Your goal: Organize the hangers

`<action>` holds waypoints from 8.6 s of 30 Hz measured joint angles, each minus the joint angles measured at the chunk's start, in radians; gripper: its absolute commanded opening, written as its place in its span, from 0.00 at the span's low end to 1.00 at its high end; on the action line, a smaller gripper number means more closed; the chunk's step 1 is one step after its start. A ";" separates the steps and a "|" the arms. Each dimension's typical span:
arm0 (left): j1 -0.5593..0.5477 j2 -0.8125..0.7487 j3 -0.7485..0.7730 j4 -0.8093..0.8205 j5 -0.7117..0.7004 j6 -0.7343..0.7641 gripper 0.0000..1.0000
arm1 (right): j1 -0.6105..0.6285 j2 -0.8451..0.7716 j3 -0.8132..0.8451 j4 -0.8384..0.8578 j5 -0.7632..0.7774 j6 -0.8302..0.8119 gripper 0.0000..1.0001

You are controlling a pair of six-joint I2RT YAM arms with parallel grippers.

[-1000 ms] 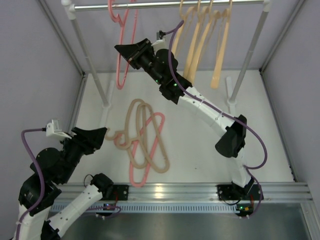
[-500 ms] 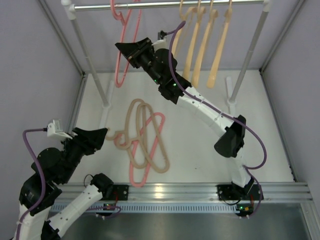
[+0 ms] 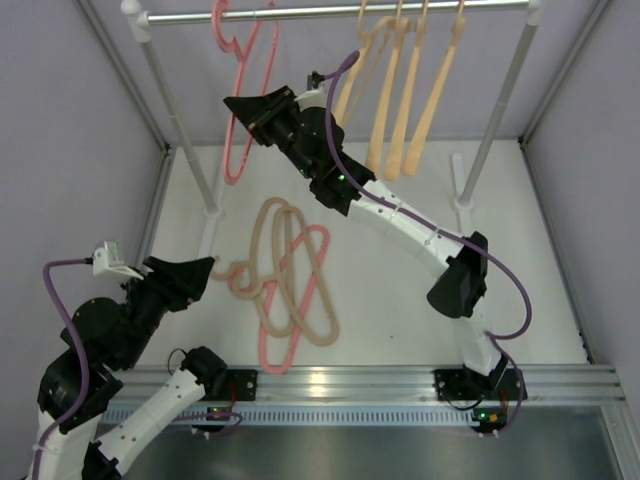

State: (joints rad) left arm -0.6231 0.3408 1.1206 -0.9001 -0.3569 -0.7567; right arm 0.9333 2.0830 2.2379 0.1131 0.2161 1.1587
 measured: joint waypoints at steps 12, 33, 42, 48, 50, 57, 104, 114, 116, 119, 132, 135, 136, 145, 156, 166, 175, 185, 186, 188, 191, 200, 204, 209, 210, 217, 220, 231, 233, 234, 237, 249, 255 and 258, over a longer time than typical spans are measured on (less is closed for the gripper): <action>0.000 -0.007 -0.003 0.000 0.000 0.000 0.63 | 0.000 0.000 -0.006 0.006 0.025 -0.008 0.10; 0.000 -0.007 -0.009 0.000 -0.004 -0.013 0.64 | 0.138 -0.101 -0.104 -0.104 0.181 -0.270 0.55; 0.000 0.024 -0.084 0.002 -0.044 -0.081 0.67 | 0.193 -0.235 -0.241 -0.171 0.307 -0.386 0.63; 0.000 0.077 -0.198 0.022 -0.060 -0.137 0.68 | 0.242 -0.346 -0.408 -0.206 0.389 -0.434 0.67; 0.000 0.095 -0.249 0.047 -0.056 -0.158 0.68 | 0.257 -0.399 -0.494 -0.212 0.409 -0.439 0.67; 0.000 0.197 -0.468 0.190 0.024 -0.229 0.67 | 0.305 -0.554 -0.731 -0.205 0.468 -0.449 0.68; 0.000 0.739 -0.792 0.876 0.110 -0.302 0.46 | 0.380 -1.026 -1.358 -0.227 0.662 -0.361 0.70; 0.000 0.764 -0.824 0.954 0.110 -0.316 0.33 | 0.380 -1.032 -1.363 -0.229 0.671 -0.354 0.70; 0.000 0.763 -0.828 0.958 0.110 -0.315 0.28 | 0.380 -1.034 -1.363 -0.229 0.673 -0.353 0.70; 0.000 0.758 -0.833 0.960 0.111 -0.315 0.24 | 0.380 -1.035 -1.363 -0.229 0.673 -0.351 0.70; 0.000 0.629 -0.835 0.915 0.114 -0.287 0.17 | 0.380 -1.048 -1.383 -0.233 0.678 -0.343 0.70; 0.000 0.572 -0.830 0.878 0.114 -0.277 0.15 | 0.380 -1.062 -1.394 -0.235 0.683 -0.343 0.70; 0.000 0.553 -0.824 0.858 0.113 -0.270 0.15 | 0.380 -1.064 -1.396 -0.236 0.685 -0.343 0.69; 0.000 0.467 -0.731 0.744 0.113 -0.219 0.05 | 0.380 -1.069 -1.400 -0.238 0.692 -0.332 0.69; 0.000 0.446 -0.670 0.636 0.124 -0.147 0.00 | 0.380 -1.069 -1.400 -0.248 0.698 -0.318 0.69; -0.026 0.434 -0.426 0.465 0.153 -0.002 0.00 | 0.380 -1.093 -1.400 -0.296 0.717 -0.308 0.68; -0.099 0.487 -0.287 0.353 0.175 0.106 0.00 | 0.380 -1.193 -1.414 -0.363 0.760 -0.282 0.68; -0.290 0.620 -0.230 0.294 0.147 0.139 0.00 | 0.380 -1.267 -1.442 -0.412 0.794 -0.258 0.68; -0.309 0.630 -0.216 0.285 0.135 0.140 0.00 | 0.380 -1.272 -1.444 -0.417 0.797 -0.257 0.68; -0.334 0.650 -0.172 0.262 0.111 0.150 0.00 | 0.380 -1.279 -1.446 -0.426 0.803 -0.256 0.68; -0.354 0.674 -0.100 0.244 0.068 0.160 0.00 | 0.380 -1.289 -1.446 -0.435 0.809 -0.256 0.68; -0.385 0.771 0.146 0.107 -0.155 0.190 0.00 | 0.380 -1.307 -1.447 -0.440 0.818 -0.257 0.68; -0.386 0.821 0.248 0.054 -0.246 0.222 0.00 | 0.380 -1.310 -1.447 -0.443 0.819 -0.258 0.69; -0.387 0.881 0.381 0.009 -0.332 0.275 0.00 | 0.380 -1.310 -1.447 -0.443 0.819 -0.259 0.69; -0.387 0.894 0.414 0.003 -0.348 0.288 0.00 | 0.380 -1.310 -1.447 -0.443 0.819 -0.259 0.69; -0.383 0.991 0.660 -0.005 -0.447 0.398 0.00 | 0.380 -1.310 -1.447 -0.443 0.819 -0.259 0.70; -0.357 1.044 0.774 -0.009 -0.452 0.452 0.00 | 0.380 -1.311 -1.447 -0.443 0.819 -0.260 0.70; -0.125 1.213 1.071 -0.060 -0.267 0.590 0.00 | 0.380 -1.321 -1.446 -0.443 0.819 -0.283 0.72; -0.077 1.227 1.099 -0.065 -0.208 0.605 0.00 | 0.380 -1.321 -1.446 -0.444 0.819 -0.296 0.73; -0.054 1.233 1.114 -0.068 -0.176 0.611 0.00 | 0.380 -1.321 -1.445 -0.444 0.819 -0.301 0.73; 0.018 1.247 1.165 -0.074 -0.084 0.629 0.00 | 0.380 -1.321 -1.444 -0.443 0.820 -0.320 0.73; 0.129 1.283 1.225 -0.059 0.113 0.677 0.00 | 0.380 -1.333 -1.437 -0.443 0.840 -0.371 0.74; 0.159 1.290 1.225 -0.021 0.145 0.684 0.00 | 0.380 -1.344 -1.436 -0.443 0.852 -0.399 0.74; 0.169 1.292 1.225 0.003 0.155 0.686 0.00 | 0.380 -1.343 -1.437 -0.442 0.856 -0.411 0.74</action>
State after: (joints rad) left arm -0.4538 1.6325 2.3451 -0.8974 -0.2016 -0.0708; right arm 1.3136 0.7399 0.8013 -0.3286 1.0721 0.7475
